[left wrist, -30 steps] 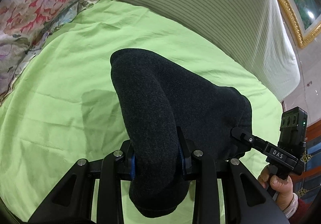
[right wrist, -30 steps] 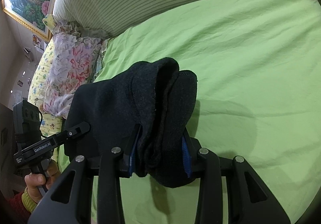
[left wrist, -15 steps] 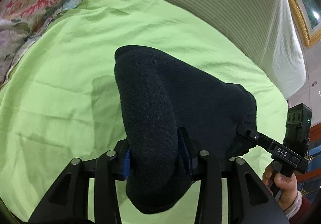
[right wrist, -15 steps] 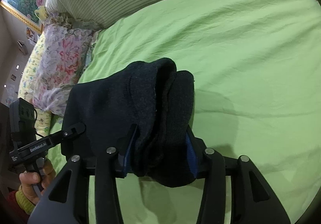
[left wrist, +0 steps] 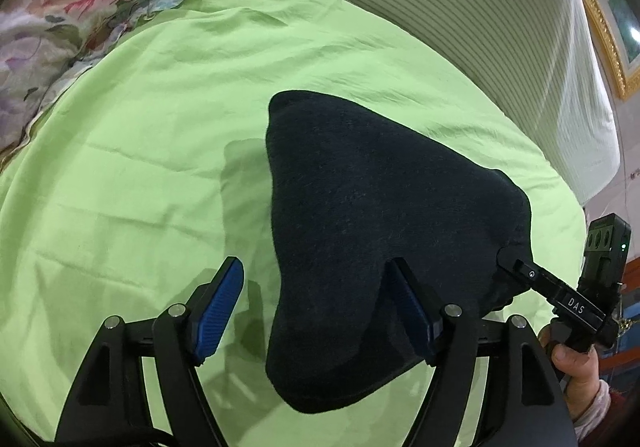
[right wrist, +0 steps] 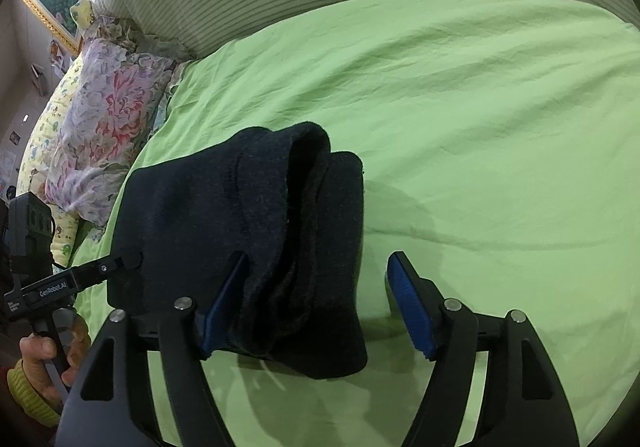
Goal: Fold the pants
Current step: 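Open both grippers and pull them back from the folded pants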
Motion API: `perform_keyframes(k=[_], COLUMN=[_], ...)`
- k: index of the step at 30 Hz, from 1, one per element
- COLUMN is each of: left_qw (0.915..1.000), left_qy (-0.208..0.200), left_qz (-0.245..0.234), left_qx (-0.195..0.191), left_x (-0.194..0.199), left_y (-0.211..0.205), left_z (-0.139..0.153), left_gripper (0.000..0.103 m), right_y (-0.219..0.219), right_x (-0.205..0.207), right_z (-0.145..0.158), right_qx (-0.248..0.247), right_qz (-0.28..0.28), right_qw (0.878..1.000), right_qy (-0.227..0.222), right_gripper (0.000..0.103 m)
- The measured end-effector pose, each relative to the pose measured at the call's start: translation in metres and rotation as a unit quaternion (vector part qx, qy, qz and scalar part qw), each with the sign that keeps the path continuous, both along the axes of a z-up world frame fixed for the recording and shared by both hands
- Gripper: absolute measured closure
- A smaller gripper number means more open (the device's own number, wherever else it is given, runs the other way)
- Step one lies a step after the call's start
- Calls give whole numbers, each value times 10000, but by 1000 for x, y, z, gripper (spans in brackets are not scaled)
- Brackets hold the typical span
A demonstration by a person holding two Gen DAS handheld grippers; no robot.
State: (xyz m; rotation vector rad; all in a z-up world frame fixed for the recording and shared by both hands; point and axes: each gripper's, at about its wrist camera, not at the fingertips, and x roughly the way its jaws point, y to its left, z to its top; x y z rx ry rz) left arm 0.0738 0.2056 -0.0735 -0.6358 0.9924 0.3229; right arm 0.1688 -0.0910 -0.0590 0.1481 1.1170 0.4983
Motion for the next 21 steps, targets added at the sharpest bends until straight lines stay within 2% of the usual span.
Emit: perform_keyframes(k=[8,14,19,21], left_qw=[9996,9977,9947,9935], left_qy=[78,145,0,7], left_qz=[38,122,210,208], left_qx=[255,654,1008,1118], left_x=[-13,-26,-41,-43], left_y=[-7,-20,-37,-43], left_z=[9,16,29,32], left_gripper=[25,23,23,23], right_y=[-4,-10,-5,0], right_x=[-6,-15,-33,-40], right_z=[9,15,34,40], right_qx=[1,-136,-178,-173], right_qz=[-133,-169,-83,8], right_qw=[9998,9993,9970,9957], right_qy=[-153,-301,-743,-905], right_gripper=[30,29,29,25])
